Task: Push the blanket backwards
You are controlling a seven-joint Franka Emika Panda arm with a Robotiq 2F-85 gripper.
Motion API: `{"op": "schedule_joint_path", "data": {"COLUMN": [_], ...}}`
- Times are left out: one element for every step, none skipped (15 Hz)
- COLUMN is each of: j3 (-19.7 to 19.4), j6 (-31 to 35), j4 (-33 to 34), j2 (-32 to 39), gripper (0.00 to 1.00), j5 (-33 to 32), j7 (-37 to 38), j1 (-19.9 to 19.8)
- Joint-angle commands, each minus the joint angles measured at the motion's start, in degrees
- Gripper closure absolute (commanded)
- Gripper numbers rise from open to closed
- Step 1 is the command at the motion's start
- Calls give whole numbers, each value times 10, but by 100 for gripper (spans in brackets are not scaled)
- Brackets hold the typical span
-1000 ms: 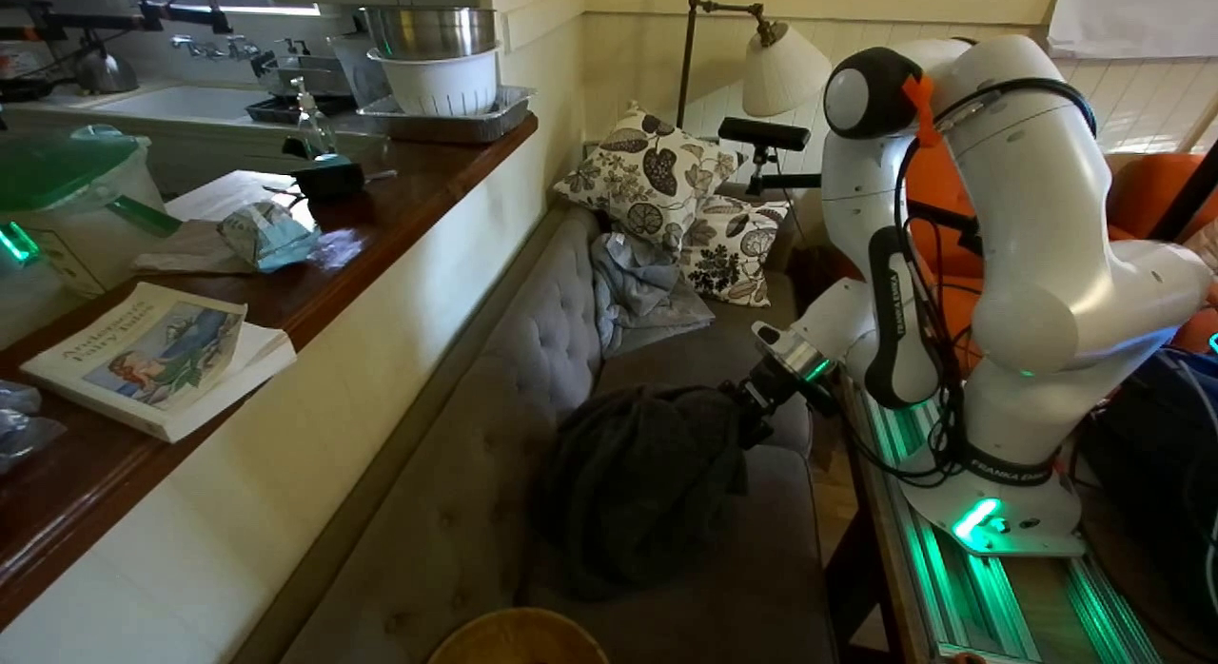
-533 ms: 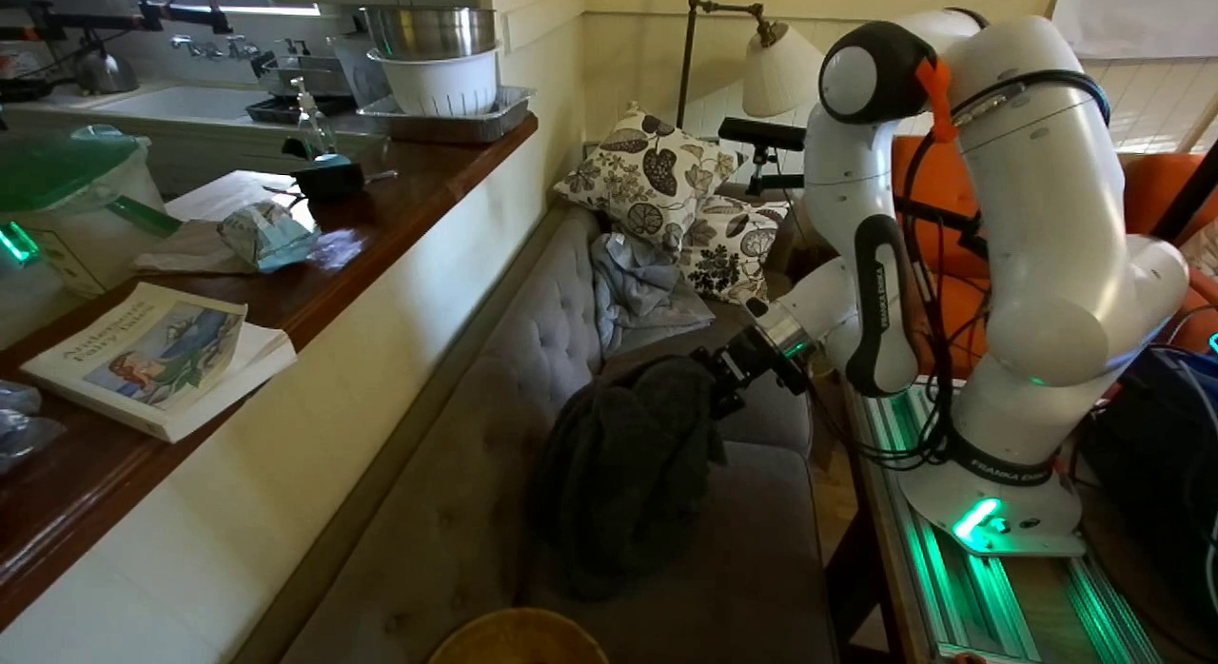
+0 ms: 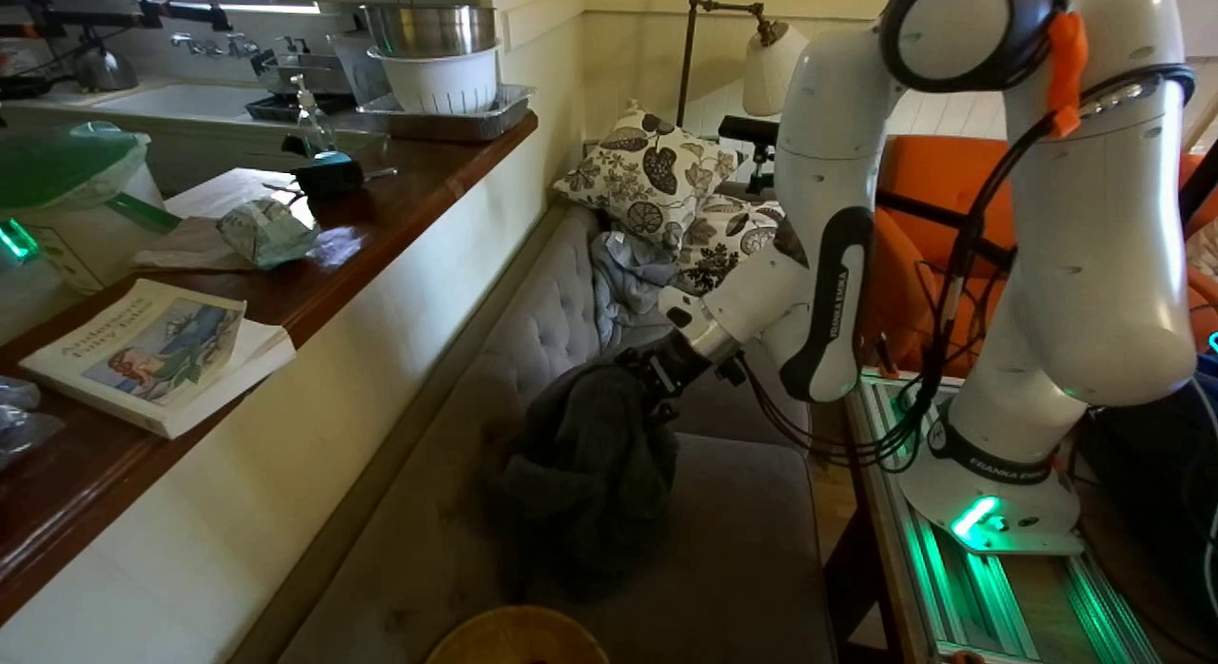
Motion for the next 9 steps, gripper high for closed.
{"op": "schedule_joint_path", "data": {"j3": [-13,-34,-54,-88,-142,-189,-234,-282,-287], "j6": [-158,-209,-258,-303,-342,-377,-405,-415,-430], "j4": [-6,16,33,55,72,92,122,137,135], "j2": [-101,-107,-121,-124,-125,-111,-86,-65,-77], "gripper": [100,100,100,100,100,100,100,100,100], "j5": [159,211,260,311,362,402,435,433,417], "j7": [-32,-50,-76,-106,-140,-159,-175,-153,-135], "j1": [150,203,240,284,341,381,416,449,452]}}
